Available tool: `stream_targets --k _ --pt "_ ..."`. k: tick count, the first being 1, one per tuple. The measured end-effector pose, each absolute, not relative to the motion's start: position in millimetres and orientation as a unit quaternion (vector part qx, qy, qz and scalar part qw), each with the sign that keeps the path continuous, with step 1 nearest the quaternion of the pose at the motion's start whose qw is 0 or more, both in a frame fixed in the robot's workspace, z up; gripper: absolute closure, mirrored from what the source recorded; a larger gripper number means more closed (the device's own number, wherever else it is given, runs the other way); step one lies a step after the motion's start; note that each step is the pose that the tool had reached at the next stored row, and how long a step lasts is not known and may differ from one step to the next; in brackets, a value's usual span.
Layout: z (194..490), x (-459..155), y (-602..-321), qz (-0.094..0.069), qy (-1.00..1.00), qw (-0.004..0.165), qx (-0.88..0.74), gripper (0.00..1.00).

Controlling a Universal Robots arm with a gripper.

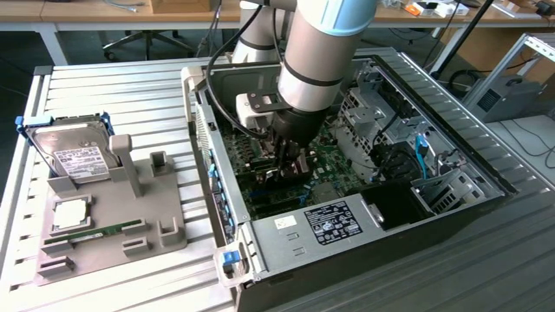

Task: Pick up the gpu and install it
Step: 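Insert the gpu into the slot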

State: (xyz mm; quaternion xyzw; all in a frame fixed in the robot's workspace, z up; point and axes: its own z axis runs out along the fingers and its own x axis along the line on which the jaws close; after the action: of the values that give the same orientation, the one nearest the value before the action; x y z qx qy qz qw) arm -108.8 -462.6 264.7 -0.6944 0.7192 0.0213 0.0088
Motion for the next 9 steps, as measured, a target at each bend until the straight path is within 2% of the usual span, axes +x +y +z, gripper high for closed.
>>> stream_targets --k 9 --pt "261.9 -111.0 -462.6 0.021 0.719 0.009 -0.694 0.73"
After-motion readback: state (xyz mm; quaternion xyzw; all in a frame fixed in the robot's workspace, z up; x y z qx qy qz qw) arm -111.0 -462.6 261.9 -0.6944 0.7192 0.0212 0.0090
